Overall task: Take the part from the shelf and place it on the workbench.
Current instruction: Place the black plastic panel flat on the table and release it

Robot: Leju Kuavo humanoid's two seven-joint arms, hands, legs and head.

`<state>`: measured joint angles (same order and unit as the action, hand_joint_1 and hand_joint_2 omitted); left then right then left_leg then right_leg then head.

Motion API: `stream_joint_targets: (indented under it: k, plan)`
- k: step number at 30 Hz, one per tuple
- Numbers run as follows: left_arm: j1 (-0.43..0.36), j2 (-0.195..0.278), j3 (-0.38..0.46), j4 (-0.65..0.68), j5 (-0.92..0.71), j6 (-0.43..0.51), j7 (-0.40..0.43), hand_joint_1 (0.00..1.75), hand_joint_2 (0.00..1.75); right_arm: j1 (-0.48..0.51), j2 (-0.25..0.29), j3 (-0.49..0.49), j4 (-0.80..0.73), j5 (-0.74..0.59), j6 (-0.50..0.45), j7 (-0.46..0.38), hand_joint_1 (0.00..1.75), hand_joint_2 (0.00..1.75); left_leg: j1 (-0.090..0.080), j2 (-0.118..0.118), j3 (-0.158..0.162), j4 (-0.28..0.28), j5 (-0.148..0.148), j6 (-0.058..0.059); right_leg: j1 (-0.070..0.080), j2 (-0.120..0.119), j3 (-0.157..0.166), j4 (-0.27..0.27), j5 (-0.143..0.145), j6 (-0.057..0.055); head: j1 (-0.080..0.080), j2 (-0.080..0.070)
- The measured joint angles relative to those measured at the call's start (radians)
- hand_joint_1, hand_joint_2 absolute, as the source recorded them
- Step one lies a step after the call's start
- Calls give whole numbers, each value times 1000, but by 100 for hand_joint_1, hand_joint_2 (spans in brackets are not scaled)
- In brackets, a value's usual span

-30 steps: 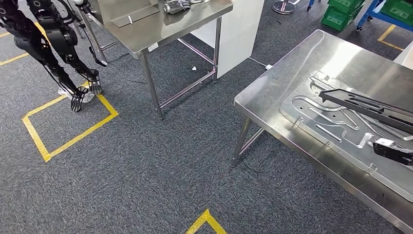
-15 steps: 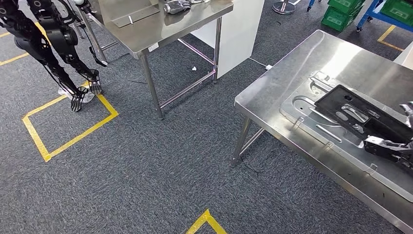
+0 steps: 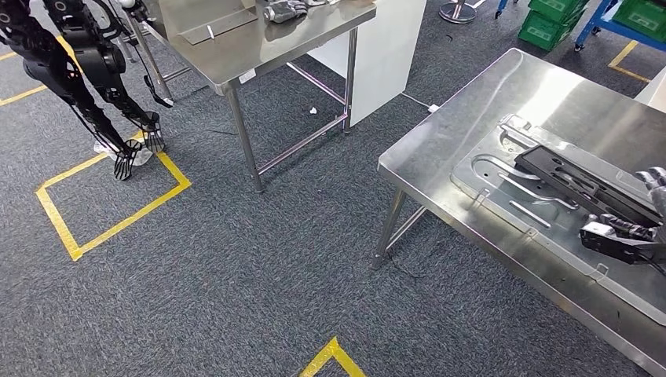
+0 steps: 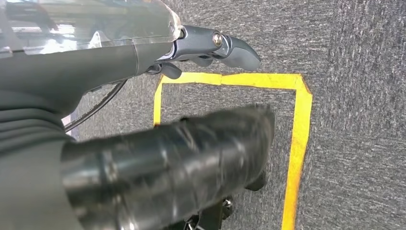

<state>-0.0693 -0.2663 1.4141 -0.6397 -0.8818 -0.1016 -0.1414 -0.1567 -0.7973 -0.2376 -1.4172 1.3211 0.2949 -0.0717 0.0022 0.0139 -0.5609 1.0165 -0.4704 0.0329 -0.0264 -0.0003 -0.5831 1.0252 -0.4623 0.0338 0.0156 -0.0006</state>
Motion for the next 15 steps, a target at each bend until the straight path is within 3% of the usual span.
stream_joint_targets:
  k: [15]
  plan:
    - [1,0,-3,0,5,-4,-22,0,0,21,-1,-30,-8,-11,3,-4,0,0,-5,0,-6,12,-4,5,-3,0,0,-1,4,6,0,0]
